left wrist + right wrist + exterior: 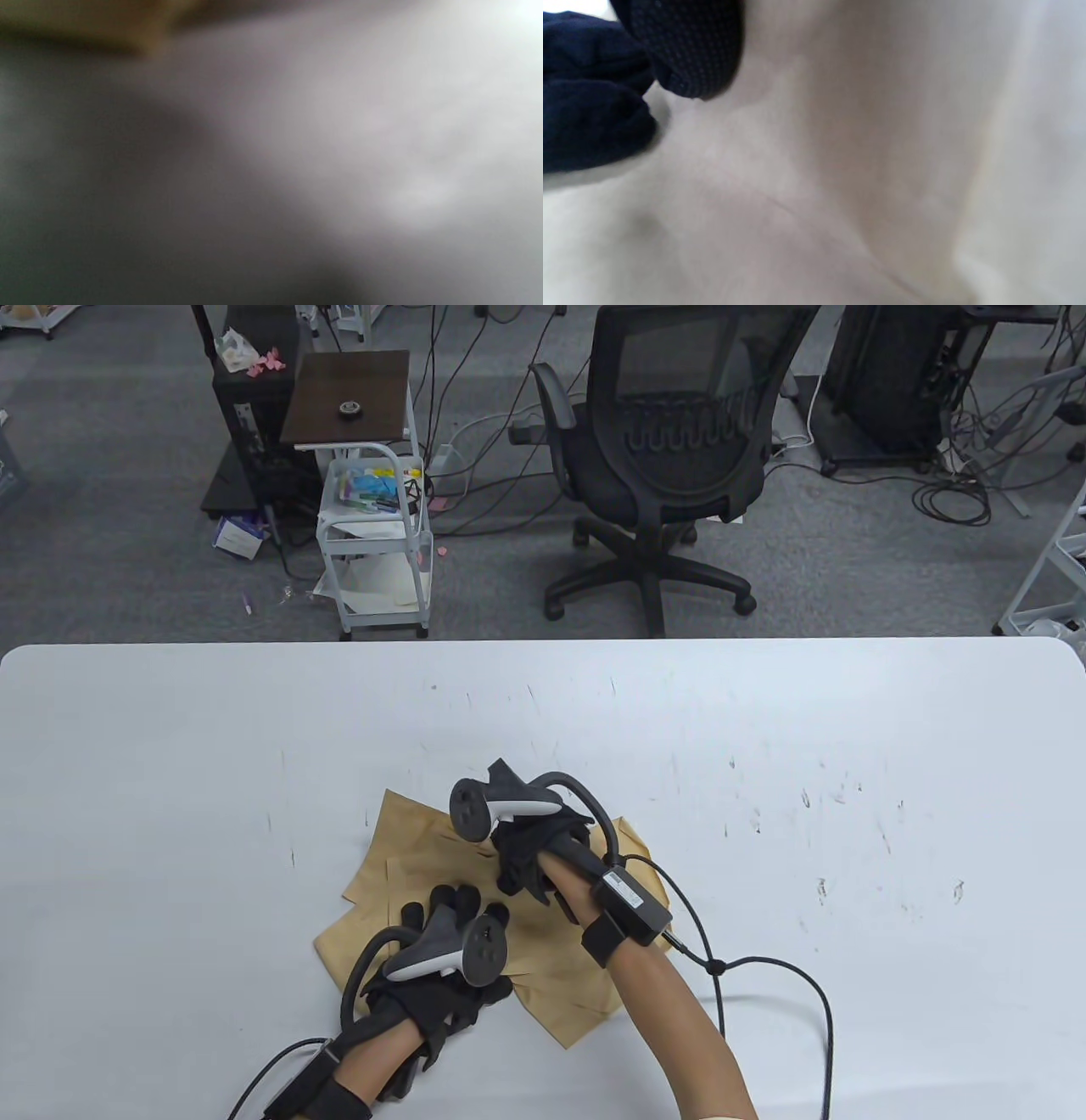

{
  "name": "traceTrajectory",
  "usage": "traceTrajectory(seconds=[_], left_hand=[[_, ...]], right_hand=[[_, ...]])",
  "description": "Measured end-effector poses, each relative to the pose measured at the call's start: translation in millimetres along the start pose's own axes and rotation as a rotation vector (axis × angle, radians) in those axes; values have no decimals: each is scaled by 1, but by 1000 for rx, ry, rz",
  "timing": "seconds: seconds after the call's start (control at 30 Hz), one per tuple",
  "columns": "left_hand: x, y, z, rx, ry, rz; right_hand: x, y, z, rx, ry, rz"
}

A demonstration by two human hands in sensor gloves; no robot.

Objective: Push scattered envelopes inward from both sides into a neat stack

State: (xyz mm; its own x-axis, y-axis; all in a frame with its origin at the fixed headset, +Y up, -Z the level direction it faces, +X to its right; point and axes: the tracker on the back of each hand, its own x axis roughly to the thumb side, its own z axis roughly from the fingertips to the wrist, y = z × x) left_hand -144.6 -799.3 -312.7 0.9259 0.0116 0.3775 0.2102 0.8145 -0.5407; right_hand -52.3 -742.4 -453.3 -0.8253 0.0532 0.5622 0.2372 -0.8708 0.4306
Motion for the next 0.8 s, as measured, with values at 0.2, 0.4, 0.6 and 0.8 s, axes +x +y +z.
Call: traceTrajectory(seconds=[0.2, 0.4, 0.6, 0.8], left_hand=[[-14, 27, 28, 404, 89, -160], [-81, 48, 72, 882, 307, 135], [-124, 11, 38, 556, 41, 913], [-124, 21, 44, 787, 2, 978]], right_hand=[[-23, -56, 52, -242, -49, -27], [-29, -121, 143, -604, -118, 49], [-33, -114, 173, -757, -186, 130], [-43, -88, 152, -606, -164, 174]])
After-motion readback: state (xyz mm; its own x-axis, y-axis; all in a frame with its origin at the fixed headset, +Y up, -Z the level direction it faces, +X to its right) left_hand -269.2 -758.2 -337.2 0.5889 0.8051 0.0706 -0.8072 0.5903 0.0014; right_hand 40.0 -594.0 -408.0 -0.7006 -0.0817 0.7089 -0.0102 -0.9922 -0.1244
